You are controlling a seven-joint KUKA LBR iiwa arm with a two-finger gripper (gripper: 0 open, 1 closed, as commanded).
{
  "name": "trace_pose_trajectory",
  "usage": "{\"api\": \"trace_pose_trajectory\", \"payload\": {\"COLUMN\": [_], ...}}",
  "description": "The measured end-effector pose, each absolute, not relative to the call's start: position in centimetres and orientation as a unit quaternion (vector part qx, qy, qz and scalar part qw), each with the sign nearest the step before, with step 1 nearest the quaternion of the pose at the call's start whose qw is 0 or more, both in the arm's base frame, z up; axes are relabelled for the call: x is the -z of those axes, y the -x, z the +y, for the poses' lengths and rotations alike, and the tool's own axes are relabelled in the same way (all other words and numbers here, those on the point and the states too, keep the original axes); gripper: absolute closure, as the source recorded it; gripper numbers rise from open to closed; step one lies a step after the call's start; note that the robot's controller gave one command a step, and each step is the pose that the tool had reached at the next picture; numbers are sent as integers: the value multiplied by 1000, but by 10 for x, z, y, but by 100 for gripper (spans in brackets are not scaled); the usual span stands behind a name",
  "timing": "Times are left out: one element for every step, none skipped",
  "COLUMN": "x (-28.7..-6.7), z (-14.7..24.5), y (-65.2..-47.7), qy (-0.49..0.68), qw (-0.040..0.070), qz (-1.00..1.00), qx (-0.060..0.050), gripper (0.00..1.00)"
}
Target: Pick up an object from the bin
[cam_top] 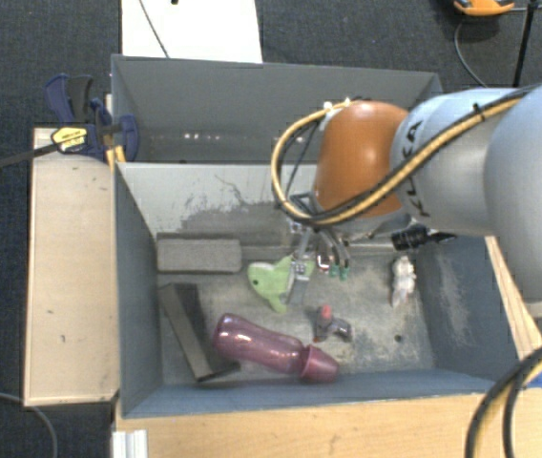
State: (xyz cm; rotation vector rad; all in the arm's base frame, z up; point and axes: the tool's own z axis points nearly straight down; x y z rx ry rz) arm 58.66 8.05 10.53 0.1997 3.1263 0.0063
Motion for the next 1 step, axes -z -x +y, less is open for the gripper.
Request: {"api": "trace_pose_trajectory", "payload": {"x": [-66], "z": [84], "y": [-587], "qy": [-60], "qw": [0], "qz": [998], "qx": [-1], "gripper": [0]}}
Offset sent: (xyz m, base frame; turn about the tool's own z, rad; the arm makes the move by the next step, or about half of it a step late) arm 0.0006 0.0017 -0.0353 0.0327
